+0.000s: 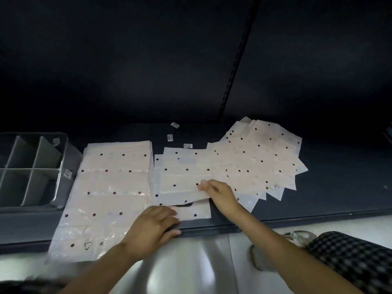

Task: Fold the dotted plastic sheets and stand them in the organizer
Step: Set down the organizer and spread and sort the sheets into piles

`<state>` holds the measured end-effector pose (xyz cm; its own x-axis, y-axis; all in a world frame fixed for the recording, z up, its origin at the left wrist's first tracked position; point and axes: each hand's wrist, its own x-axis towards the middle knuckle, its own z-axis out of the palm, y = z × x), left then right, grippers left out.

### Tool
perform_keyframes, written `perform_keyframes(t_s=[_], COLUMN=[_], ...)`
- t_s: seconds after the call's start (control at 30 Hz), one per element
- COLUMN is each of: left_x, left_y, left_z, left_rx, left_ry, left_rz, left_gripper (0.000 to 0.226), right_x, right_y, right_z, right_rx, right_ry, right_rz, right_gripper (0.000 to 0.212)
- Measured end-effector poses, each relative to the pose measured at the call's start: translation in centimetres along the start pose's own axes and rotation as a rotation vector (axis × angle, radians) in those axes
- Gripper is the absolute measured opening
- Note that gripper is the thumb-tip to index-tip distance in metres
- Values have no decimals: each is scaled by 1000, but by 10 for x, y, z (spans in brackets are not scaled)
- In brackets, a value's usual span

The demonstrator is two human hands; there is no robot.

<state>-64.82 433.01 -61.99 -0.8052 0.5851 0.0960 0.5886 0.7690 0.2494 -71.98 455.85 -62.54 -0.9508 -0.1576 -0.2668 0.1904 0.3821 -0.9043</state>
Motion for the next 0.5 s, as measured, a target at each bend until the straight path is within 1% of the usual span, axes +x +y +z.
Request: perform_keyframes(t_s=[0.07,0.1,0.13,0.17,0.23,0.33,0.37,0.4,0.43,0.5], left_x=[-1,-1,0,3,8,16,18,19,20,20], left_y=[-1,-1,-1,-2,-2,-5,-5,-5,-6,-7], left_z=[-5,-7,-7,-7,-3,5,9,15,19,25], left_rx=[-93,-108,-113,-117,-139,-129,-122,-112,-91,-19], left_ry=[186,239,265,253,114,-125,-189,-242,-261,-260], left_rz=[-63,-102,-133,-156,-186,-203,-209,-218,-235,-247], left_gripper=[48,45,45,47,57,84,91,94,88,58], right_x=[-3,-5,-7,-8,-10,-10,-8,-6,-2,4], right_y=[5,8,9,9,7,1,-1,-1,0,3], right_z=[7,10,13,14,13,-2,-9,-17,-26,-44], right_rx=[-23,-23,-23,-33,-65,-20,1,16,23,11], right_ry=[-26,-45,-70,-100,-164,-259,-257,-217,-141,39], right_rz=[20,30,34,37,43,86,104,112,112,106], right_gripper=[23,22,21,22,24,18,16,16,18,26])
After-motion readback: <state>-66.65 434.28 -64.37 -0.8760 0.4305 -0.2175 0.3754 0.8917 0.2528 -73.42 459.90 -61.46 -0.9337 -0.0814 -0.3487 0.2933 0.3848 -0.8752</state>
